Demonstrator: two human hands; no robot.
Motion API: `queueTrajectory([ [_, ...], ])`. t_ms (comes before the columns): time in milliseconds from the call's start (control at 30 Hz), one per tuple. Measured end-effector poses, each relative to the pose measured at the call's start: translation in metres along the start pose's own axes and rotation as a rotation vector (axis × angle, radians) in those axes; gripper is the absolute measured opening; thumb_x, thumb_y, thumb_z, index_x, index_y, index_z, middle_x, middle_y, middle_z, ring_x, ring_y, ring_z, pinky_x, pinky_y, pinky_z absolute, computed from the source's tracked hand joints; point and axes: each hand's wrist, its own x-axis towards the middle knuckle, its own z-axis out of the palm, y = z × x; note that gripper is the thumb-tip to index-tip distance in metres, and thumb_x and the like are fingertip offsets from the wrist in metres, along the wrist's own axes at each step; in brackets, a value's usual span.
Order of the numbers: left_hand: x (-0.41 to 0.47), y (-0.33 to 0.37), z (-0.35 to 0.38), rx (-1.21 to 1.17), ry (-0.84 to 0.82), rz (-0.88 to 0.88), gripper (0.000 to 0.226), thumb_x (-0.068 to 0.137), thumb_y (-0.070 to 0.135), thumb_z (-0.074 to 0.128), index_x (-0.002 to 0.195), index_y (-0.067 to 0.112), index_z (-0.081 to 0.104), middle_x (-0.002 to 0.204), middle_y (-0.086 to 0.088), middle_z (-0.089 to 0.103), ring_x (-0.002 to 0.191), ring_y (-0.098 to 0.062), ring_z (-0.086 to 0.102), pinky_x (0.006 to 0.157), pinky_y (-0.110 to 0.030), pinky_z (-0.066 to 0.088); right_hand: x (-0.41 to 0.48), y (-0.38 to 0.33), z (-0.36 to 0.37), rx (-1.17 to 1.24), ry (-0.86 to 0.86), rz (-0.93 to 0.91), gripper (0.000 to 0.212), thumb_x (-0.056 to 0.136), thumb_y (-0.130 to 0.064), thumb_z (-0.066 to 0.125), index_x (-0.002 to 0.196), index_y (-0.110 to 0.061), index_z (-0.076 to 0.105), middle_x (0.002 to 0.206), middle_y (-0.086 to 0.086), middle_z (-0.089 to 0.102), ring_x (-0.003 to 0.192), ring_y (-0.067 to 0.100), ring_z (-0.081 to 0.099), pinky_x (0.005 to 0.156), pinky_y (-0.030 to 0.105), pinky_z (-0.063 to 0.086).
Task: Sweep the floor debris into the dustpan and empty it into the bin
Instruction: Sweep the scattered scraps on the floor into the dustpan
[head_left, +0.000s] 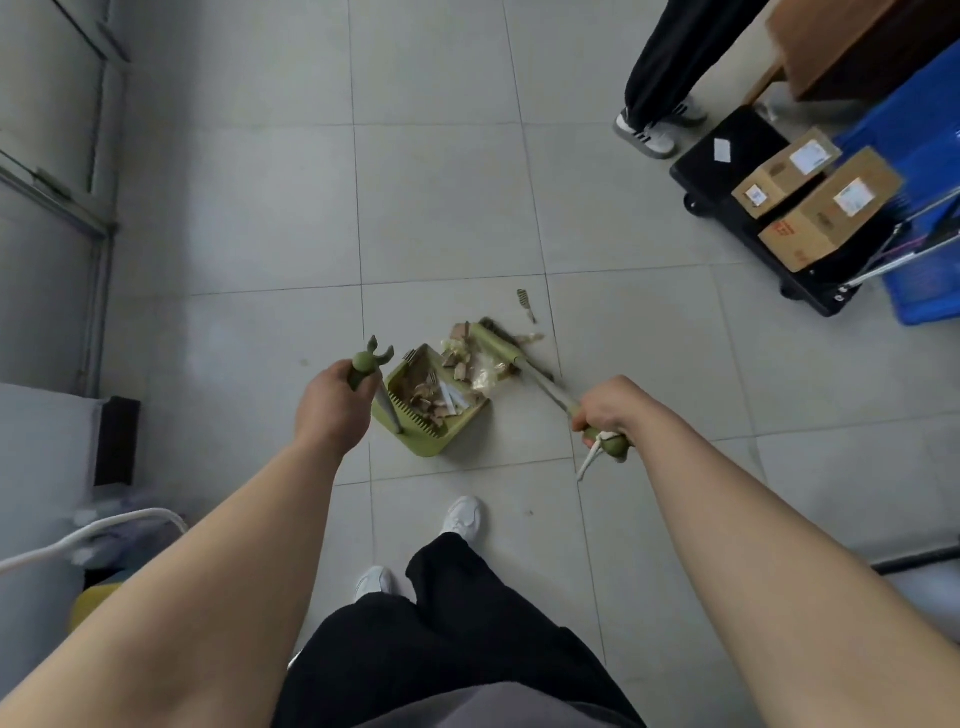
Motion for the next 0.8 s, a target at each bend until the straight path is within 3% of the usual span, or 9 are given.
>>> queueTrajectory([
  [67, 0.000, 0.007, 0.006, -0.007, -0.019, 0.009, 0.024, 0.094, 0.034, 0.054, 0.098, 0.012, 0.062, 0.070, -0.001, 0.053, 0.071, -0.027, 0.051, 0.060, -0.031, 0.037, -0.006, 0.002, -0.006, -0.026, -0.048, -0.019, 0.023, 0.078, -0.006, 0.068, 0.093, 0.011, 0.068, 0.065, 0.018, 0.063, 0.043, 0.024, 0.051, 0.040, 0.024, 0.045],
  [167, 0.000, 0.013, 0.011, 0.007, -0.039, 0.032, 0.024, 0.094, 0.032, 0.054, 0.096, 0.009, 0.062, 0.067, 0.000, 0.051, 0.069, -0.027, 0.049, 0.052, -0.029, 0.032, -0.019, -0.003, -0.011, -0.028, -0.151, -0.034, 0.033, 0.084, -0.006, 0.064, 0.114, 0.007, 0.064, 0.072, 0.017, 0.063, 0.061, 0.027, 0.053, 0.044, 0.025, 0.044],
  [300, 0.004, 0.014, 0.005, -0.010, -0.046, 0.022, 0.023, 0.094, 0.030, 0.054, 0.100, 0.010, 0.062, 0.071, -0.003, 0.054, 0.070, -0.027, 0.050, 0.054, -0.030, 0.034, -0.033, -0.012, -0.010, -0.056, -0.212, -0.059, 0.034, 0.084, -0.006, 0.064, 0.117, 0.005, 0.064, 0.081, 0.019, 0.063, 0.069, 0.027, 0.053, 0.050, 0.027, 0.043],
  [467, 0.009, 0.004, -0.002, -0.020, -0.058, 0.020, 0.025, 0.095, 0.030, 0.054, 0.104, 0.007, 0.062, 0.070, -0.003, 0.053, 0.069, -0.026, 0.049, 0.053, -0.030, 0.034, -0.041, -0.022, -0.016, -0.139, -0.185, -0.032, 0.042, 0.081, -0.011, 0.069, 0.119, 0.005, 0.064, 0.096, 0.022, 0.071, 0.072, 0.028, 0.055, 0.083, 0.043, 0.053],
  [600, 0.016, -0.006, -0.016, -0.013, -0.052, 0.012, 0.029, 0.096, 0.031, 0.054, 0.106, 0.006, 0.062, 0.075, -0.005, 0.054, 0.073, -0.027, 0.050, 0.062, -0.031, 0.035, -0.048, -0.025, -0.025, -0.052, -0.085, -0.036, 0.040, 0.078, -0.003, 0.071, 0.117, 0.005, 0.065, 0.091, 0.023, 0.071, 0.066, 0.028, 0.055, 0.070, 0.036, 0.048],
  [733, 0.021, -0.011, -0.034, -0.012, -0.048, 0.015, 0.029, 0.096, 0.030, 0.054, 0.104, 0.004, 0.061, 0.081, -0.009, 0.057, 0.076, -0.029, 0.051, 0.063, -0.032, 0.035, -0.060, -0.039, -0.027, -0.053, -0.003, -0.043, 0.039, 0.076, -0.007, 0.072, 0.114, 0.003, 0.067, 0.091, 0.020, 0.073, 0.067, 0.027, 0.057, 0.070, 0.034, 0.049],
  [800, 0.023, -0.014, -0.043, -0.029, -0.040, -0.002, 0.028, 0.095, 0.029, 0.054, 0.102, 0.003, 0.062, 0.081, -0.010, 0.058, 0.074, -0.029, 0.052, 0.060, -0.032, 0.036, -0.061, -0.049, -0.027, -0.024, 0.027, -0.028, 0.036, 0.077, -0.007, 0.071, 0.112, 0.001, 0.068, 0.082, 0.017, 0.070, 0.067, 0.026, 0.057, 0.062, 0.030, 0.046],
])
